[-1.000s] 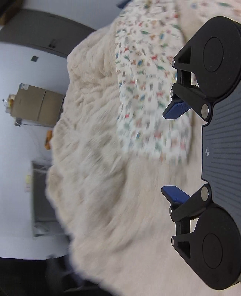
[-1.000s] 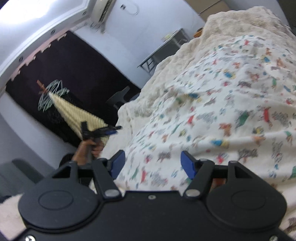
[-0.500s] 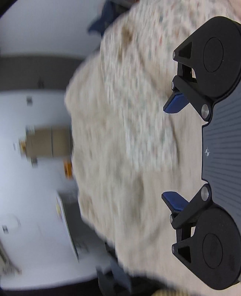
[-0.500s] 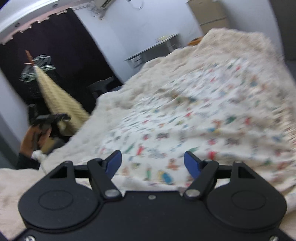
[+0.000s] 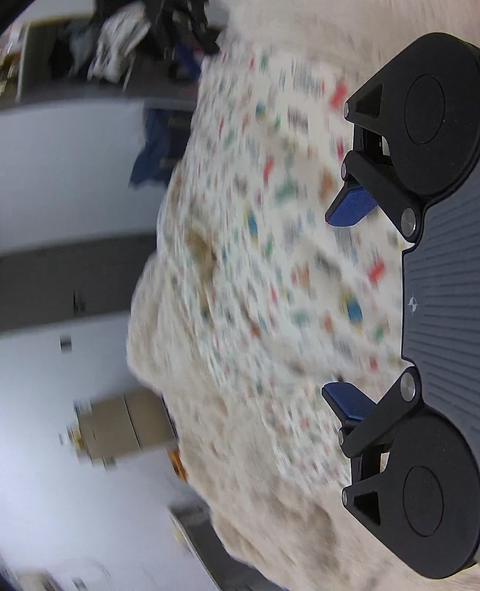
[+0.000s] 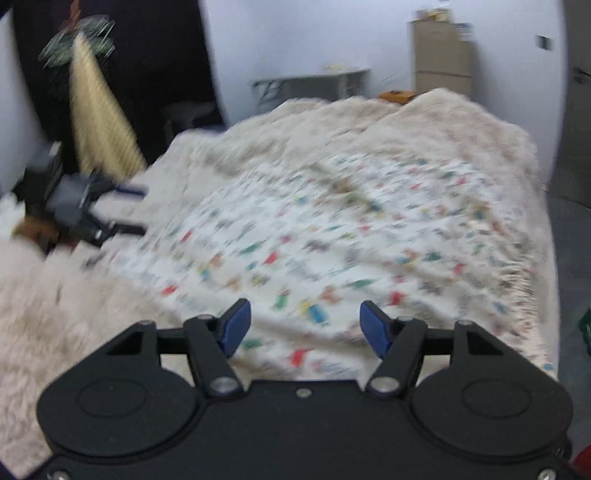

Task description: Fold clothes

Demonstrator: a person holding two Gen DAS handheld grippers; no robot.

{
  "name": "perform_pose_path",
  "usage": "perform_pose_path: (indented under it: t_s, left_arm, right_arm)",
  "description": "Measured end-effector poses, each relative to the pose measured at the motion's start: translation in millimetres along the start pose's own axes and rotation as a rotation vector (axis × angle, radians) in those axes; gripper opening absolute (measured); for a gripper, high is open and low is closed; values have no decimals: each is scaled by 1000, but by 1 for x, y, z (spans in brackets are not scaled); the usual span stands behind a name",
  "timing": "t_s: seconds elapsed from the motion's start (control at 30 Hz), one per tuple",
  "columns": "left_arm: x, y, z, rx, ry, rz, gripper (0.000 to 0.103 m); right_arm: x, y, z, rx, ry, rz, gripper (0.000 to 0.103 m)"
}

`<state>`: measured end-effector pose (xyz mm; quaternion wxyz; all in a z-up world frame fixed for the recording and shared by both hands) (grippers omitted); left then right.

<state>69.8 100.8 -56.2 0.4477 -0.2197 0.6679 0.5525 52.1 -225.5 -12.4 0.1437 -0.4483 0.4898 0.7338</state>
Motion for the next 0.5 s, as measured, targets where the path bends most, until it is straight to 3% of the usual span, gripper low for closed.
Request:
perform_pose_path:
  t_s: [0.07,0.1,0.17,0.3,0.5]
  left_arm:
    - [7,-4,25,-42,114,4,96]
    - [15,-7,31,-54,138,24,101]
    - [31,-12,41,-75,179,62,102]
    - [63,2,60,-86,112,135,102]
    - [121,51,115,-218,-94,204,102]
  right_arm:
    - [0,-5,-16,45,-57,-8,64]
    - [1,-9,-22,66,-75,-7,64]
    - [5,-16,-33,107,-108,0,64]
    - [24,-32,-23,120,-46,80,65]
    - [32,-29,-7,117,29,109,67]
Point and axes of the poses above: each gripper's, at about its wrist camera, not at the fingertips, and y roughly against the way its jaws point, z to its left, x to its underside, the point moved 10 cm from there along -y, roughly the way its jaws point, and after that the axes turned 4 degrees about y, right-handed, at the moved point
